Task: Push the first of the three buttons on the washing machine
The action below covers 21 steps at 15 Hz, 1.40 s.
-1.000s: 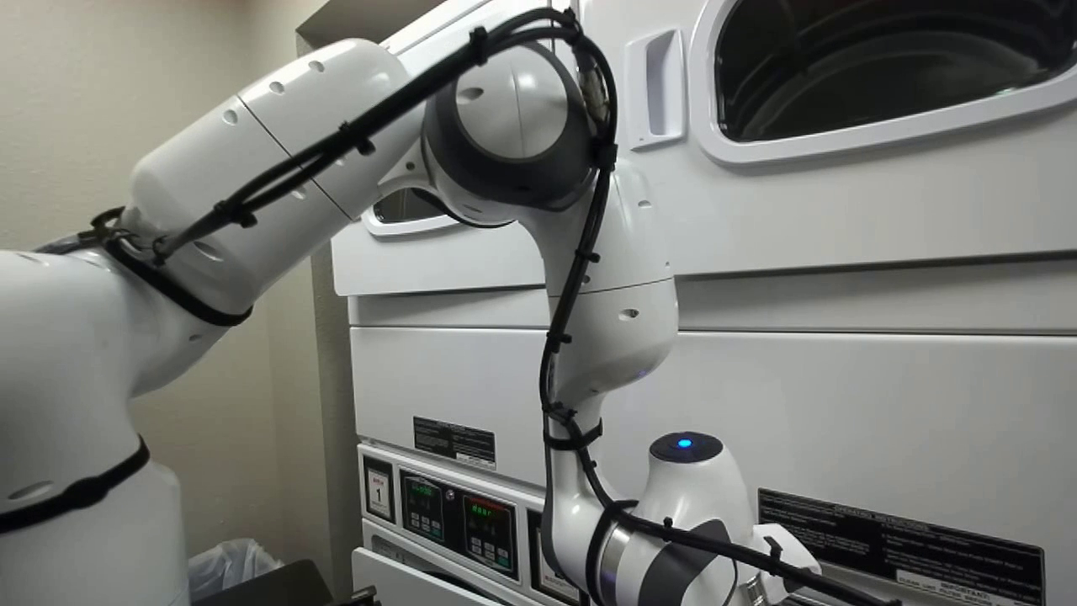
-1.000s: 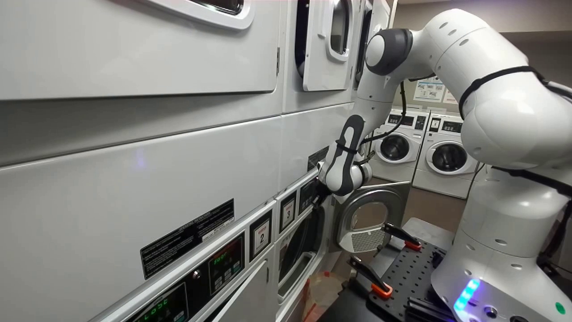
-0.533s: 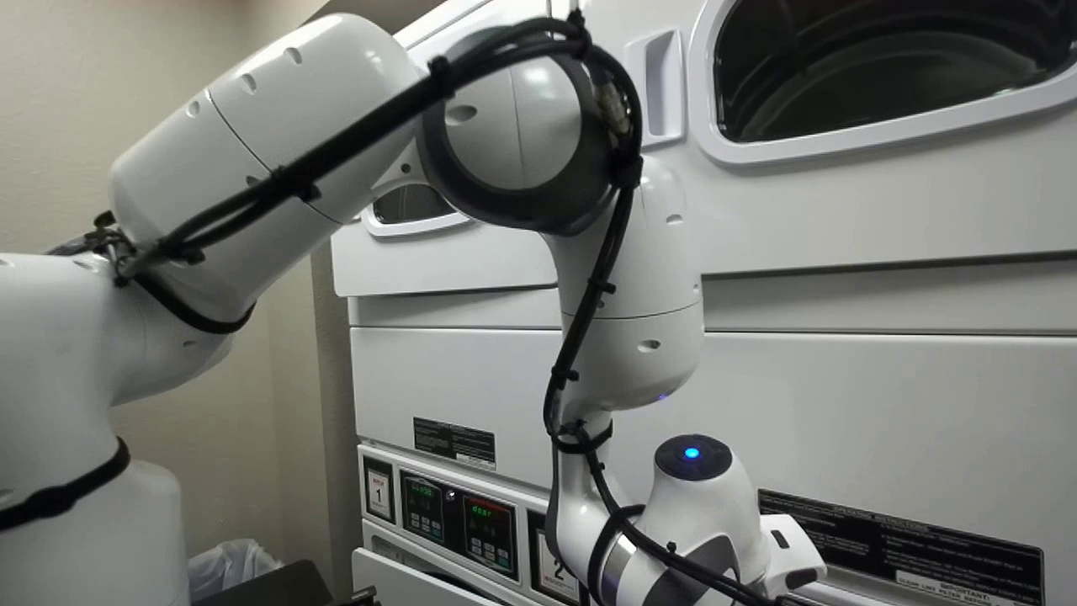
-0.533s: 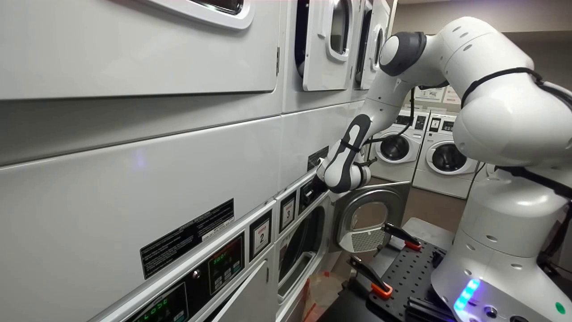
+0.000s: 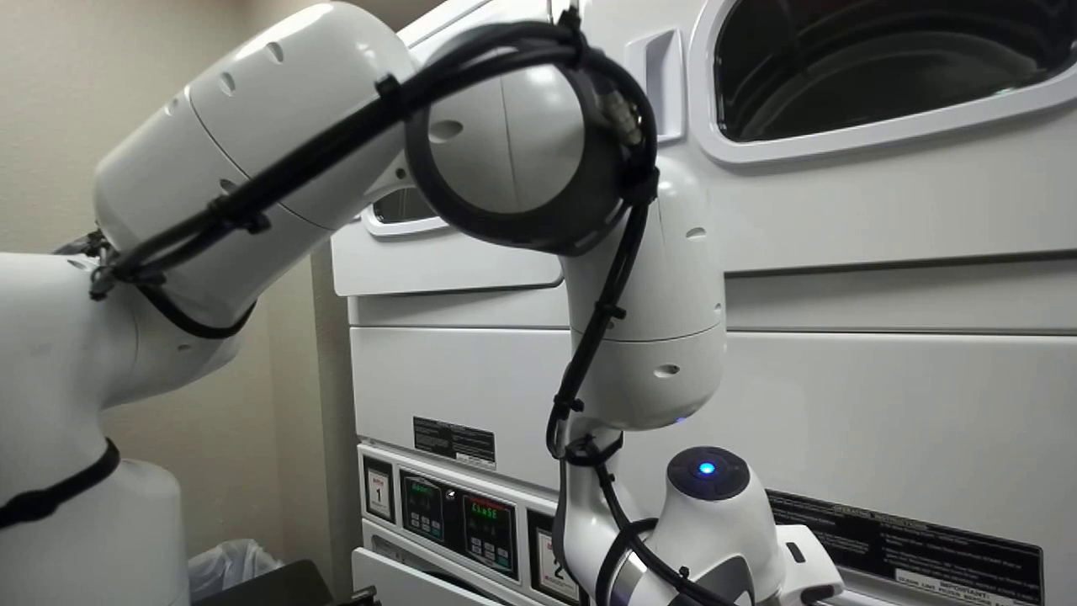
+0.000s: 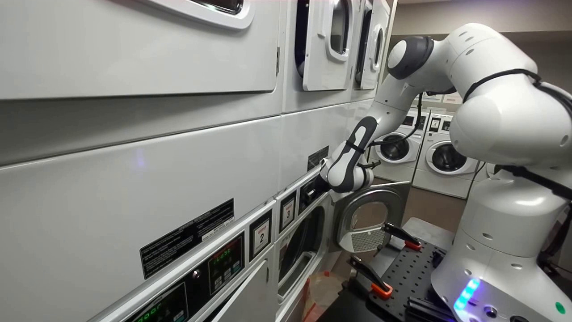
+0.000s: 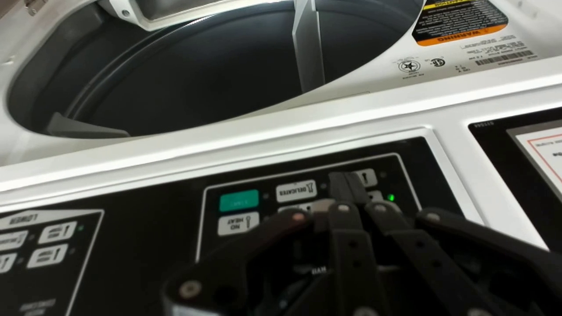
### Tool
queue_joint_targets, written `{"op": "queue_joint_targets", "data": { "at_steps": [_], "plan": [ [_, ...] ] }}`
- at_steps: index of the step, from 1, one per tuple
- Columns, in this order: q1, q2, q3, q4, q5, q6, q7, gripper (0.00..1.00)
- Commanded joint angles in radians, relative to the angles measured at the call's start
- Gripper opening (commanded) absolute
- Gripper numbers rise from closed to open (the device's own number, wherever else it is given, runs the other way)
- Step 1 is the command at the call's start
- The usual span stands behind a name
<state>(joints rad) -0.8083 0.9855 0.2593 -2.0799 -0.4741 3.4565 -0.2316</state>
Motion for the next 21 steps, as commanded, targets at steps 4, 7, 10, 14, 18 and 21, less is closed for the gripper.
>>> {"op": "queue_joint_targets", "data": {
  "at_steps": [4, 7, 10, 14, 18, 21],
  "plan": [
    [0.088, -0.026, -0.078, -0.026, 0.024, -0.024, 0.005, 0.00],
    [0.174, -0.055, -0.156, -0.047, 0.048, -0.098, -0.001, 0.00],
    [0.255, -0.087, -0.229, -0.075, 0.075, -0.132, -0.010, 0.00],
    [0.298, -0.157, -0.272, -0.152, 0.060, -0.160, -0.043, 0.00],
    [0.310, -0.250, -0.285, -0.254, 0.047, -0.153, -0.090, 0.00],
    [0.341, -0.317, -0.308, -0.310, 0.059, -0.166, -0.099, 0.00]
  ]
}}
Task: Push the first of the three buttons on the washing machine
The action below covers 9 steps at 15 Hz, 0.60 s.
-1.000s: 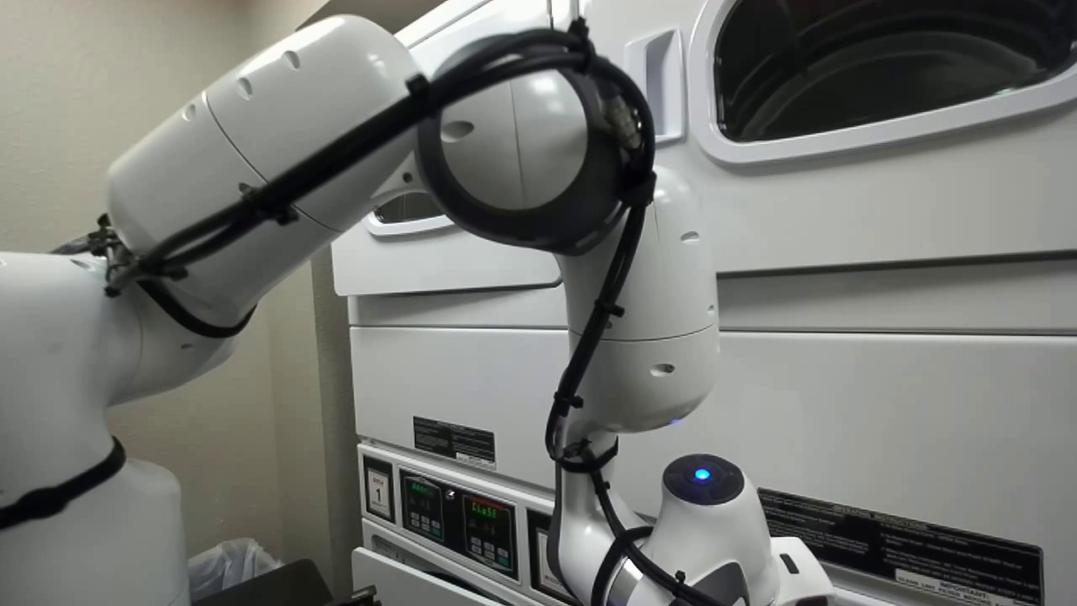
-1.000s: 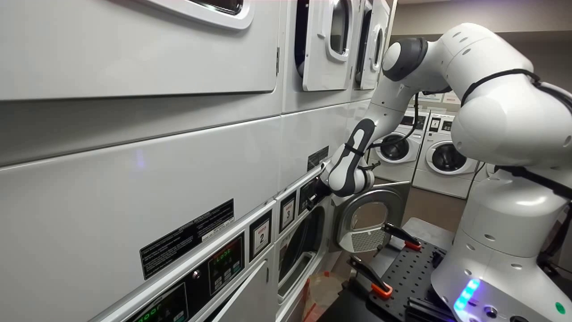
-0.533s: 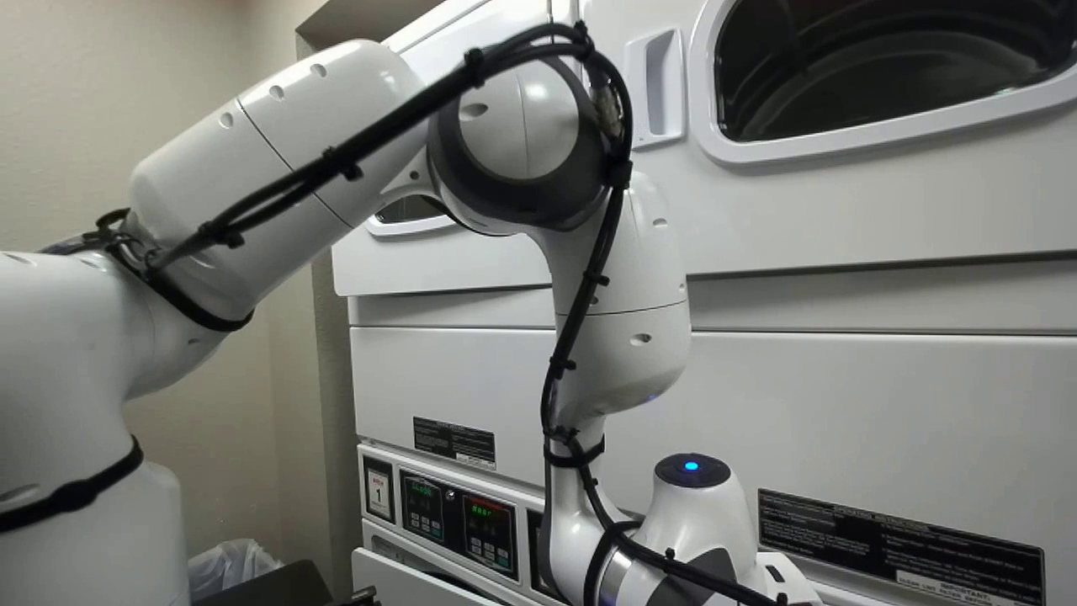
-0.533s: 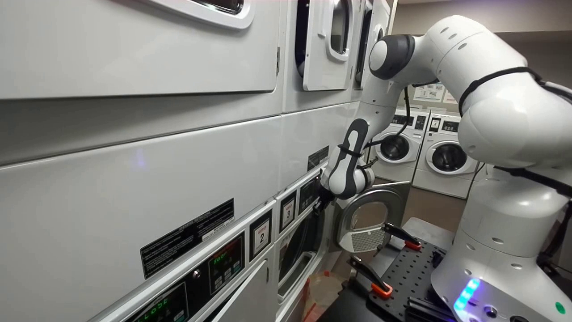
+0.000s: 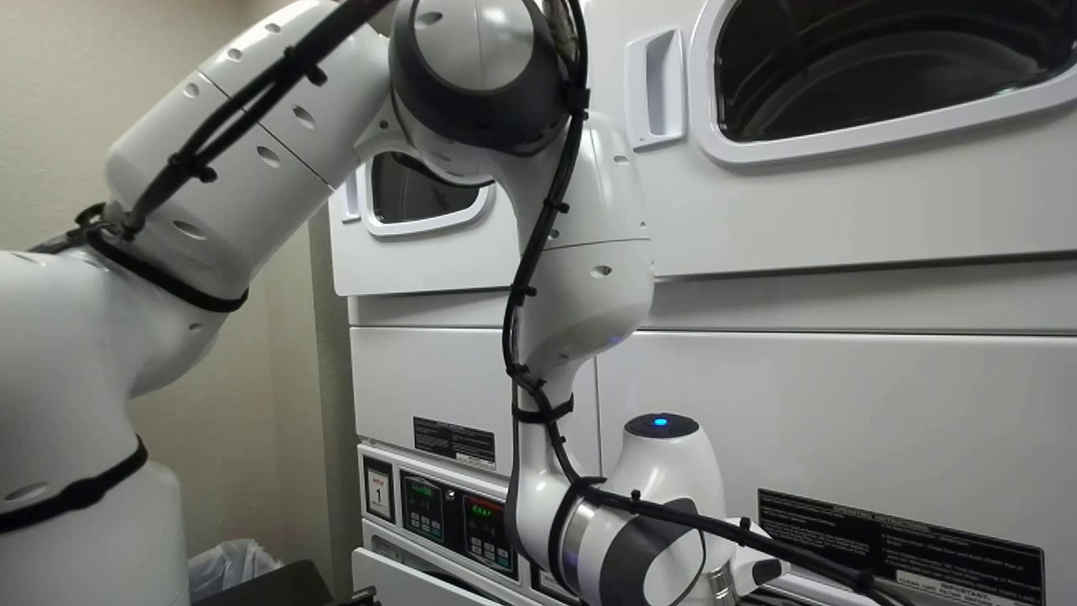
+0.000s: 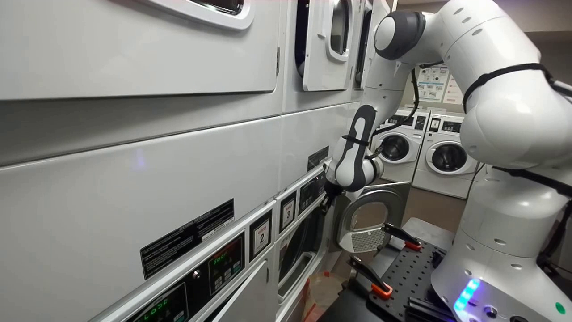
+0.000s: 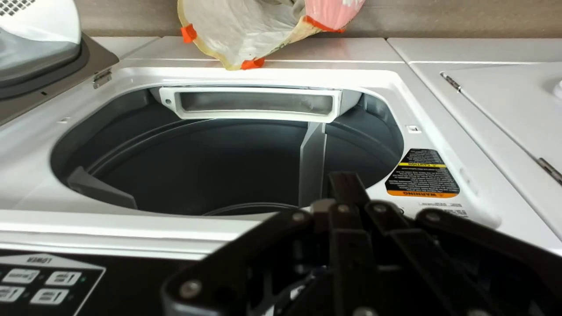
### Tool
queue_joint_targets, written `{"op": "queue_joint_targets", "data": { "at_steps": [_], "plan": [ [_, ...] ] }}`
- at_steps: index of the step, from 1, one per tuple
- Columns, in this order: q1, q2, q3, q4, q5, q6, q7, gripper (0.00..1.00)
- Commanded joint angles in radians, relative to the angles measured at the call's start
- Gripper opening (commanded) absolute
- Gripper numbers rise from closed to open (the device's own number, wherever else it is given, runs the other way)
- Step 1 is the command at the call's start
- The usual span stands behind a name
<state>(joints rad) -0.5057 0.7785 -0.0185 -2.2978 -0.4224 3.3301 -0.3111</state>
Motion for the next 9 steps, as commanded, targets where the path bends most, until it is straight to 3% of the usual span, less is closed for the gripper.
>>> {"op": "queue_joint_targets", "data": {
  "at_steps": [1, 9],
  "plan": [
    [0.059, -0.134, -0.045, -0.110, 0.012, -0.045, -0.018, 0.00],
    [0.221, -0.254, -0.144, -0.171, 0.052, -0.122, -0.011, 0.00]
  ]
}}
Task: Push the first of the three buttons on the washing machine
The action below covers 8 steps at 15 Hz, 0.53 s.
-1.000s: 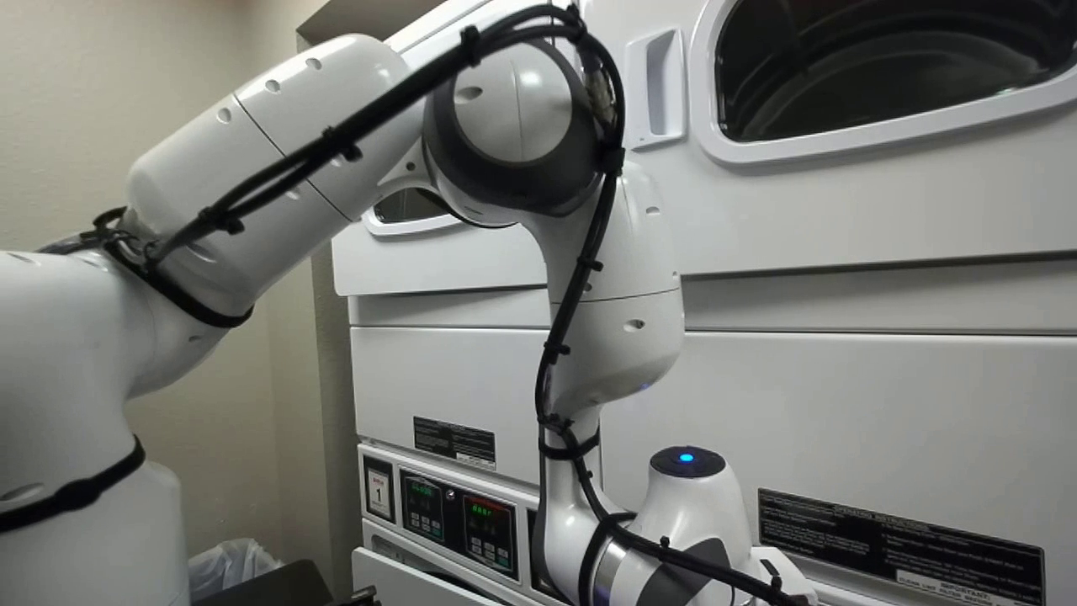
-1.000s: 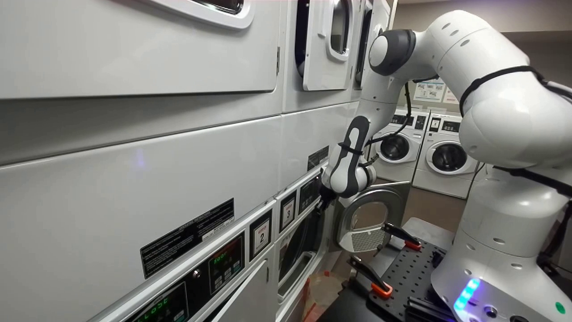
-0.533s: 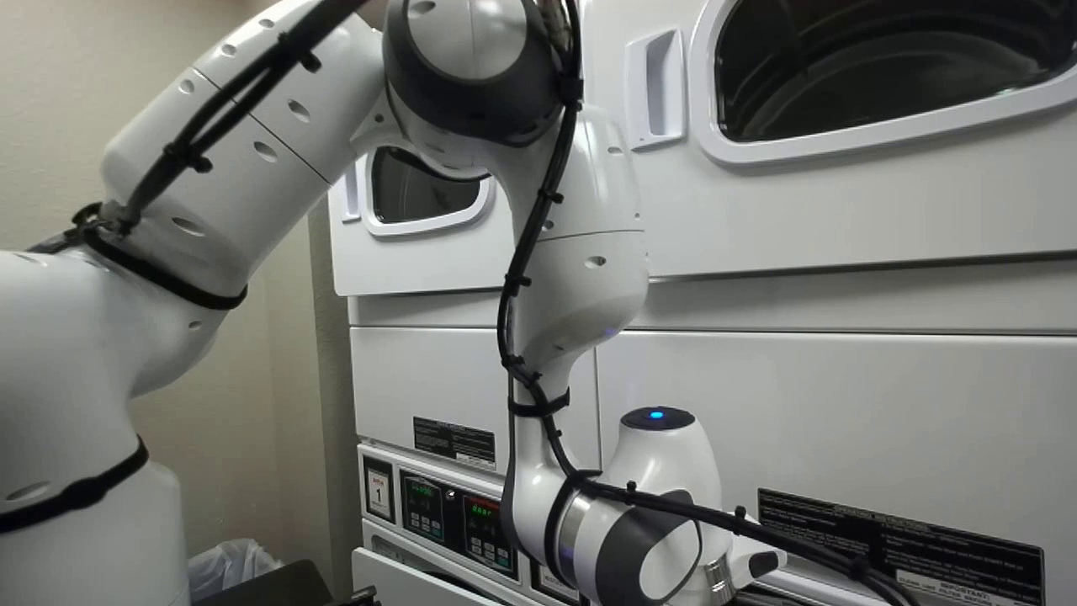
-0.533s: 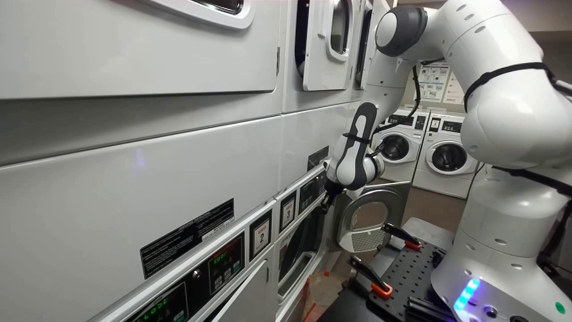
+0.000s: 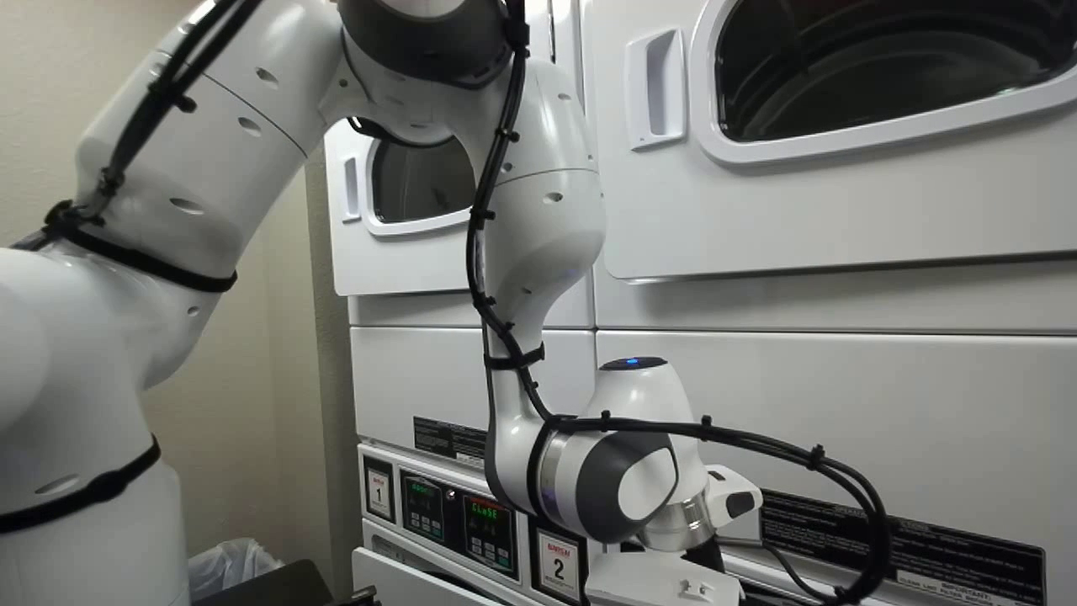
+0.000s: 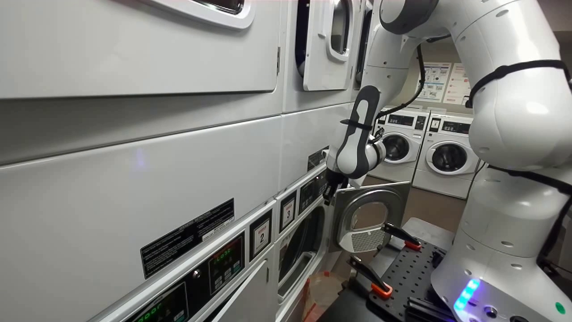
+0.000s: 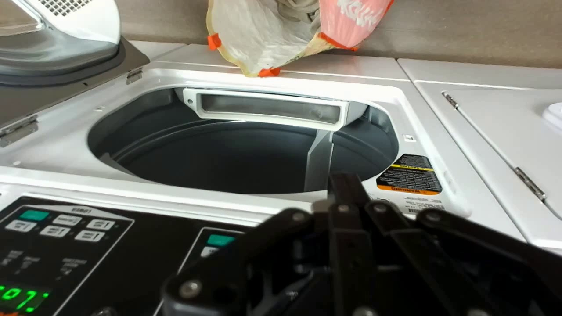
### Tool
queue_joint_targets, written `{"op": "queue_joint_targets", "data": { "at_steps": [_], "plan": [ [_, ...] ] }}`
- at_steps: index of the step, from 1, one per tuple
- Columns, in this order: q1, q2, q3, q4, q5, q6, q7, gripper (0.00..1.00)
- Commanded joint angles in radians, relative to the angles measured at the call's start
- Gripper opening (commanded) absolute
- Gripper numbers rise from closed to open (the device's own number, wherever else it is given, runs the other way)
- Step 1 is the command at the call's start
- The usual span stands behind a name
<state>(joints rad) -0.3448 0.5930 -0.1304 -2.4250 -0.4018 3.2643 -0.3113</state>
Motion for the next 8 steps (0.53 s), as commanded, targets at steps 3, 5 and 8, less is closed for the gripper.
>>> {"op": "queue_joint_targets", "data": {
  "at_steps": [3, 5, 8],
  "plan": [
    [0.117, -0.079, -0.058, -0.045, 0.043, -0.078, -0.006, 0.00],
    [0.144, -0.076, -0.068, -0.039, 0.049, -0.081, -0.005, 0.00],
    [0.198, -0.065, -0.096, -0.037, 0.057, -0.074, 0.000, 0.00]
  ]
}}
